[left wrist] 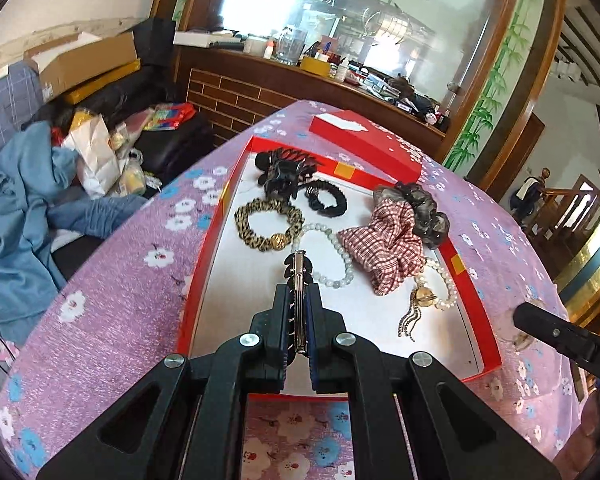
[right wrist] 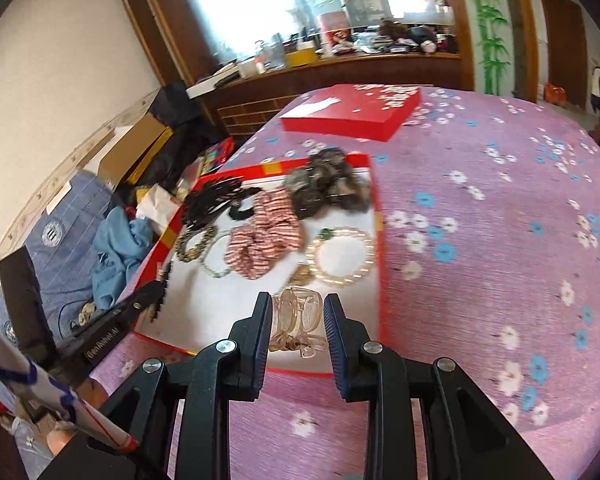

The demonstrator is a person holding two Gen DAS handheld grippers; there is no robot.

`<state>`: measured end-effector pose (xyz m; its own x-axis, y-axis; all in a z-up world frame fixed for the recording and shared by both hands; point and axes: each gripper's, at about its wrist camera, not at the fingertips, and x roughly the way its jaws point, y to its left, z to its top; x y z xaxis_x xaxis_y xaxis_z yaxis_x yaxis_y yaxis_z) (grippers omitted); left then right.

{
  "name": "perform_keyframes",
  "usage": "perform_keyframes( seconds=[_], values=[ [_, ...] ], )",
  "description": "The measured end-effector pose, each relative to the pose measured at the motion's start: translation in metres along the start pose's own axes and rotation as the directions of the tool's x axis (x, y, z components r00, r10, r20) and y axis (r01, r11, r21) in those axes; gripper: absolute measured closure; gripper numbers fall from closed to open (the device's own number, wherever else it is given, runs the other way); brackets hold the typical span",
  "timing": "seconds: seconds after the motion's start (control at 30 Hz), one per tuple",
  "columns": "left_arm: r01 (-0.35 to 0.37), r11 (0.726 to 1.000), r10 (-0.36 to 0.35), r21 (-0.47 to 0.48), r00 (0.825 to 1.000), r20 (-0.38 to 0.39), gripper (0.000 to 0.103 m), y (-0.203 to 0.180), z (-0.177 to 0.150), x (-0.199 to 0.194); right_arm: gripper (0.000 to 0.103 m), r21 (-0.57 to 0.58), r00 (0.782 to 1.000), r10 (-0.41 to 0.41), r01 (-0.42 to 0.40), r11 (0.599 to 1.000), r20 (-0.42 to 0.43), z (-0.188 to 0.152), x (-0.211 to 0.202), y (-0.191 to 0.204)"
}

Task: Organize jewelry
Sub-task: 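Carry the hair pin and bow clip over the red box and open both tools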

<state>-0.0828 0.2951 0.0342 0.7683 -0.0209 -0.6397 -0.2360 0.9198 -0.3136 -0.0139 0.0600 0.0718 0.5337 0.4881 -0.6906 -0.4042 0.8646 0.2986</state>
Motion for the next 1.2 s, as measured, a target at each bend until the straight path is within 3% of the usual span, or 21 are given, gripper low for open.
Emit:
perform_keyframes(
  seconds=[0.23,0.43,0.83,0.97,1.2],
  values=[
    [0.018,0.999,-0.018,0.037,1.000,-0.001,0.096,-0.010,0.000,0.004,0.074,-0.020,0.997,0.052,-0.053,0.998,-0.056,0.007,0.035,0.026],
    [0.002,0.998,0.001,0.068,0.999,-0.050,0.096,-0.016,0.000,0.015,0.074,-0.006,0.990,0.112,-0.113,0.994,-0.090,0.009,0.065,0.038],
    [-0.047,0.995,0.052,0.085,0.997,-0.049,0.096,-0.019,-0.001,0.017,0.073,-0.021,0.973,0.196,-0.200,0.980,-0.118,-0.001,0.090,0.022],
    [-0.074,0.993,0.079,0.090,0.996,-0.049,0.096,-0.019,-0.002,0.018,0.073,-0.056,0.983,0.153,-0.159,0.986,-0.099,-0.001,0.088,0.020],
    [-0.109,0.987,0.118,0.117,0.991,-0.069,0.096,-0.023,-0.002,0.023,0.073,-0.041,0.978,0.175,-0.181,0.983,-0.111,-0.001,0.087,0.015]
  ],
)
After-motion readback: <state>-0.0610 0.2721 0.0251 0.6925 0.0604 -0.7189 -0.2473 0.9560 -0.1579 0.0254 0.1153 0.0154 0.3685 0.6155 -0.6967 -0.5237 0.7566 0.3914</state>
